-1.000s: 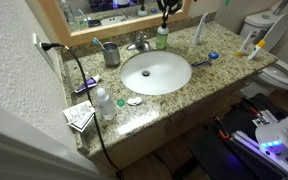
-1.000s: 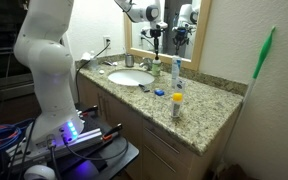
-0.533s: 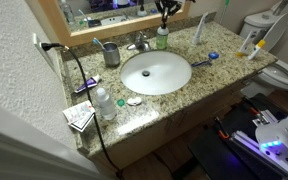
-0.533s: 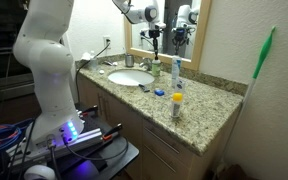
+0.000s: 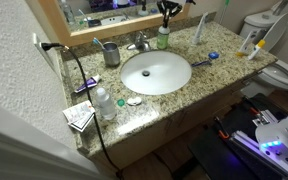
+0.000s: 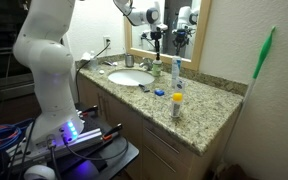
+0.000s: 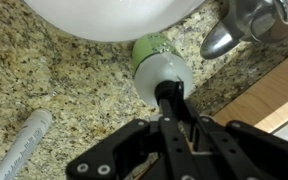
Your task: Move the pump bottle forward and then push down on its pump
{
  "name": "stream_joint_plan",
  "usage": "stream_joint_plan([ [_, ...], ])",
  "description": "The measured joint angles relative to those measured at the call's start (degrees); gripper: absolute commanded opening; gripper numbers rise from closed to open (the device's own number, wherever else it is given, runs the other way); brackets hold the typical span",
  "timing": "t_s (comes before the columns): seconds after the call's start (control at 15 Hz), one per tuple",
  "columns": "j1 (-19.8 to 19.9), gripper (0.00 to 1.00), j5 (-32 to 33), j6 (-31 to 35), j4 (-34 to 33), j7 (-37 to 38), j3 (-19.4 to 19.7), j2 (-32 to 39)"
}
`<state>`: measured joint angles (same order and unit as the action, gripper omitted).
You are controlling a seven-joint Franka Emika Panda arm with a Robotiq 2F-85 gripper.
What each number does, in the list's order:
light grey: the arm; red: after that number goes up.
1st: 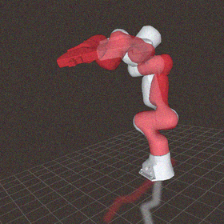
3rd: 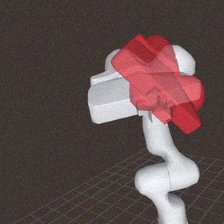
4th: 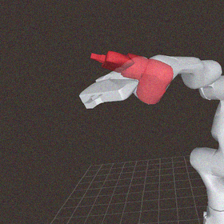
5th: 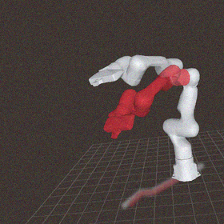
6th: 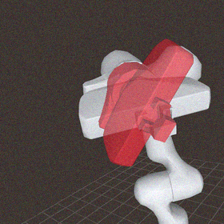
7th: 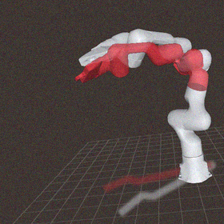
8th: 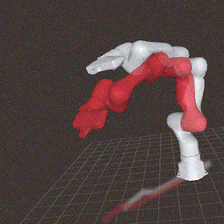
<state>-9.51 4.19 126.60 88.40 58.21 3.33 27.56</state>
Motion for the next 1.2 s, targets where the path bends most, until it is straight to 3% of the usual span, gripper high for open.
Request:
stream_joint_plan([
  [1.07, -0.99, 0.04, 1.97, -0.14, 0.73, -0.02, -0.03, -0.79],
  [1.13, -1.05, 0.12, 2.36, -0.19, 1.05, -0.02, -0.03, -1.14],
  [1.2, -1.1, 0.36, 2.69, -0.22, 1.54, -0.02, -0.03, -1.6],
])
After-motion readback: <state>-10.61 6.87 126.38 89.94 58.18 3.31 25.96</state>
